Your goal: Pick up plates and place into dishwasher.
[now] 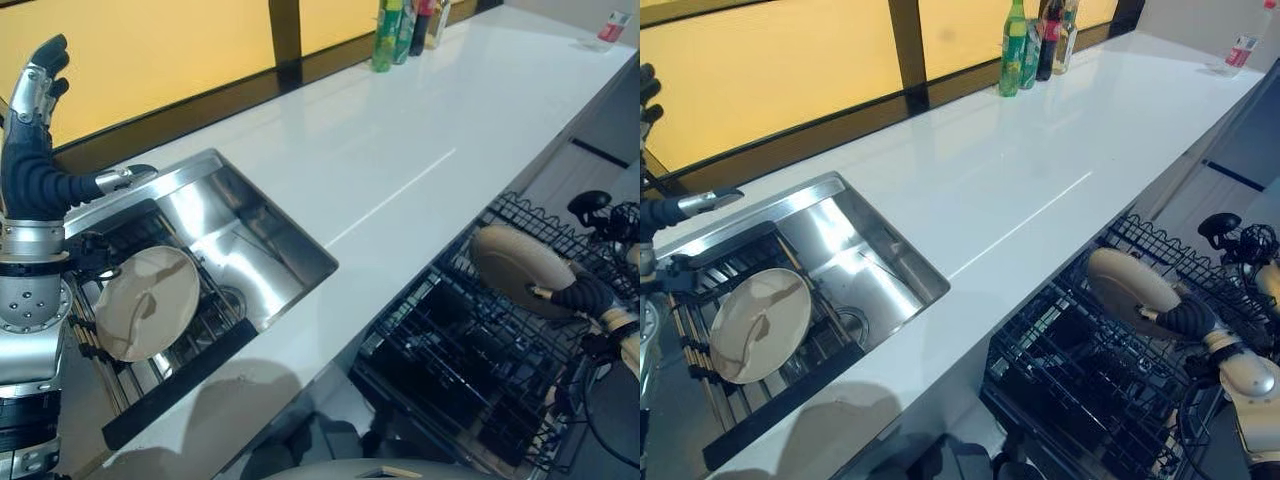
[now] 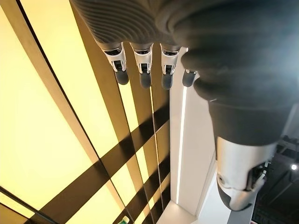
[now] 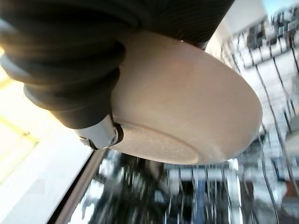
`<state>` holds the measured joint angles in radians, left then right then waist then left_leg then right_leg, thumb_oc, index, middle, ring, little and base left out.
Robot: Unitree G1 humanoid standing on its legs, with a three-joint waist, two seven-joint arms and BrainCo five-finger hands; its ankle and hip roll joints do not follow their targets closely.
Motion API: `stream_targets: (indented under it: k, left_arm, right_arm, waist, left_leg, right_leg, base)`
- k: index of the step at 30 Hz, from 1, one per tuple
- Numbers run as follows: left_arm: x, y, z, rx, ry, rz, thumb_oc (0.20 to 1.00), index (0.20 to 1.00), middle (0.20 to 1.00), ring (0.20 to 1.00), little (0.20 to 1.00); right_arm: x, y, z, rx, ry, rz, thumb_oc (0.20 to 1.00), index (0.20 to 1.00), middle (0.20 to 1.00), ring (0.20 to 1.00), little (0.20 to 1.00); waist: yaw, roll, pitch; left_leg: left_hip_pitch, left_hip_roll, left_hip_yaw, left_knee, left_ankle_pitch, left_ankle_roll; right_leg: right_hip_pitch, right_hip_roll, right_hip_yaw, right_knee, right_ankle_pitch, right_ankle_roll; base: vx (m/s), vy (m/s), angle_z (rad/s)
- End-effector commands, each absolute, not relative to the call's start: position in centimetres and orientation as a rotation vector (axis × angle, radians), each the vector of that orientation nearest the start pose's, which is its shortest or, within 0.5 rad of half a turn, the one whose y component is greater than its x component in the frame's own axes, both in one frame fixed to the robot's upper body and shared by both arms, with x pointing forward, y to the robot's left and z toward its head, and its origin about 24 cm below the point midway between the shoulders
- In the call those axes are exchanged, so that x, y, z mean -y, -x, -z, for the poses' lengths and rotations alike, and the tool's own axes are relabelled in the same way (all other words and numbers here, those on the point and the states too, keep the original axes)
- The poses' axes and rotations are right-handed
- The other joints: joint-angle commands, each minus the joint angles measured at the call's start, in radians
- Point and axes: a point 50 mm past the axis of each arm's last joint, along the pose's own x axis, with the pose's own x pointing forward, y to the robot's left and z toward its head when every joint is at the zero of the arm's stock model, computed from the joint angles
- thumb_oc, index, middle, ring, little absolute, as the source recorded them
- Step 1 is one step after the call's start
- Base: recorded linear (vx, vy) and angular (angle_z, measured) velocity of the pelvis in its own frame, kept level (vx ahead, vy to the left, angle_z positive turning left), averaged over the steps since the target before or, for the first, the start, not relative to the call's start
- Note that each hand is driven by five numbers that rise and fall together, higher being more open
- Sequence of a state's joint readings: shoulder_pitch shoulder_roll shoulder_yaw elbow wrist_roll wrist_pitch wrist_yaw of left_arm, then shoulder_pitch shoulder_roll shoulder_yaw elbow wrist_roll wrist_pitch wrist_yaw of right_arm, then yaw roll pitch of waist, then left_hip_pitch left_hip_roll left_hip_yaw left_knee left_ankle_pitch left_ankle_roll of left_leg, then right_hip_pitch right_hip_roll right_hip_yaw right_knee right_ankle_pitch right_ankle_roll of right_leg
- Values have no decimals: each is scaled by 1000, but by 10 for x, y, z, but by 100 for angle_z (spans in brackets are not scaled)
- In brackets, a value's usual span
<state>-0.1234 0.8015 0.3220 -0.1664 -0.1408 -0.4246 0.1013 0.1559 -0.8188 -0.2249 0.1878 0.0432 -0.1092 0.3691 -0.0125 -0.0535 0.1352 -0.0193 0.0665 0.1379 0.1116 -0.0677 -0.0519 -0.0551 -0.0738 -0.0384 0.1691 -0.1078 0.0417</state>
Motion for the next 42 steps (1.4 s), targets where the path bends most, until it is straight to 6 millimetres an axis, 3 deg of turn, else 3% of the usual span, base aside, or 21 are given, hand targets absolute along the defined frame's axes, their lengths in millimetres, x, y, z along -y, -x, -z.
stream_targets:
  k: [1,13,18,22,30,35,42]
  left_arm:
    - [-269,-235,-256,922,-702,-116,1000,1000,1000,1000,1000]
    - [-274,-232,-251,910,-712,-105,1000,1000,1000,1000,1000]
    - [-270,-233,-250,910,-732,-75,1000,1000,1000,1000,1000]
    - [-268,-235,-250,906,-727,-65,1000,1000,1000,1000,1000]
    - [-260,-235,-250,912,-723,-46,1000,1000,1000,1000,1000]
    - [-256,-237,-246,911,-711,-38,1000,1000,1000,1000,1000]
    - [-252,-240,-249,903,-706,-30,1000,1000,1000,1000,1000]
  right_arm:
    - [356,-225,-102,-245,742,-149,200,200,200,200,200]
    - [349,-207,-44,-526,610,-318,200,200,200,200,200]
    - [331,-196,-16,-621,547,-462,200,200,200,200,200]
    - [322,-193,-5,-648,549,-522,200,200,200,200,200]
    - [289,-189,12,-736,715,-756,200,200,200,200,200]
    - [278,-184,36,-827,784,-738,200,200,200,200,200]
    - [263,-160,82,-986,665,-686,200,200,200,200,200]
  waist:
    - [-22,-24,-55]
    - [-32,-6,-65]
    - [-31,2,-62]
    - [-27,7,-61]
    - [-13,14,-51]
    - [-6,24,-50]
    - [7,40,-55]
  left_leg:
    - [-126,-18,8,81,-20,1]
    - [-85,6,-17,49,-5,-17]
    - [-77,12,-33,43,2,-24]
    - [-66,16,-36,30,10,-29]
    - [-64,19,-46,29,14,-35]
    - [-58,21,-52,23,16,-34]
    - [-48,17,-59,20,9,-27]
  right_leg:
    - [119,-39,-19,-73,-2,59]
    - [94,-15,-30,-58,-6,40]
    - [94,-10,-27,-61,-4,38]
    - [97,-9,-34,-68,-1,39]
    - [96,-12,-40,-78,4,41]
    - [98,-14,-46,-77,2,40]
    - [102,-23,-61,-79,1,43]
  base:
    - [-44,-64,-2]
    - [-12,-42,3]
    - [-2,-24,4]
    - [-4,-10,4]
    - [-3,-5,2]
    - [3,3,2]
    - [23,9,8]
